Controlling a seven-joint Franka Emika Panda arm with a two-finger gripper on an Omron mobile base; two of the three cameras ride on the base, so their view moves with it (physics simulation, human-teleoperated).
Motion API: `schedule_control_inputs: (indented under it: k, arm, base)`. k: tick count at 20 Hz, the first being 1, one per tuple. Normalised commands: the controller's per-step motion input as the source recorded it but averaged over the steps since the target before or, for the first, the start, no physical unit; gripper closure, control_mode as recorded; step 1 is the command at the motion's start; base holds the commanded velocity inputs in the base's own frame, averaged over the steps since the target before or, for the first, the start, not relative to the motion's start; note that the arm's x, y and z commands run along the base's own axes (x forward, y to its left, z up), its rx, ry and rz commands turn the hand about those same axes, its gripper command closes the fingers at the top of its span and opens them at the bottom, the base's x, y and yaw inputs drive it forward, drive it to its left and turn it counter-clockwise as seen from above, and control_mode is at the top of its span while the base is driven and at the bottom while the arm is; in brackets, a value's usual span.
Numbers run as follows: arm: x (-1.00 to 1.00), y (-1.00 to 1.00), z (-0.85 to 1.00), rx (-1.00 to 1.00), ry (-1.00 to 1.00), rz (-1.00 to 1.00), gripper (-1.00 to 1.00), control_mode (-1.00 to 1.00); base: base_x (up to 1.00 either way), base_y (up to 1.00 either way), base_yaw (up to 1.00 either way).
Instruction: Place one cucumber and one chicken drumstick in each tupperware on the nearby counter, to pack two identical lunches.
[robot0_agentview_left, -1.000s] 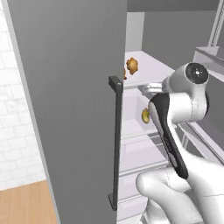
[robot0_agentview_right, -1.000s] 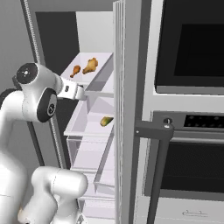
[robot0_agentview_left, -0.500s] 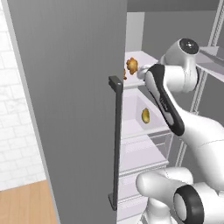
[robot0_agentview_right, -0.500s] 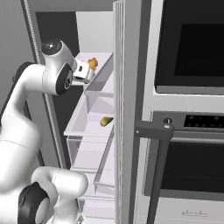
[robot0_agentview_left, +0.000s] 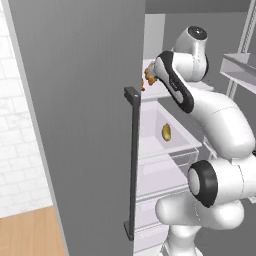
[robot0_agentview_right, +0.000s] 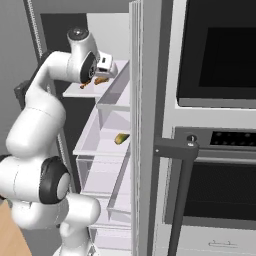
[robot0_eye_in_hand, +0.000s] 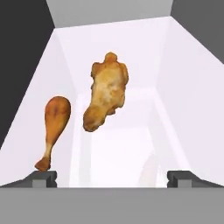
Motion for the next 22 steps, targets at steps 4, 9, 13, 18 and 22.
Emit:
schedule_control_inputs:
  k: [4,9,13,18,22]
  arm:
    - [1.0,0.14,-0.01,-0.03,0.08,0.06,-1.0,-1.0]
    - [0.75,0.29,-0.15,-0.01,0.04,0.02,-1.0,-1.0]
    - [0.73,0.1,-0.22,0.0,0.01,0.01,-1.0,-1.0]
    - [0.36,-0.2,-0.22,0.0,0.0,0.0,-1.0,-1.0]
    - [-0.2,-0.26,-0.19,0.0,0.0,0.0,-1.0,-1.0]
  base:
    - [0.0,0.0,0.0]
    - [0.0,0.0,0.0]
    - [0.0,0.0,0.0]
    - [0.0,0.0,0.0]
    - [0.0,0.0,0.0]
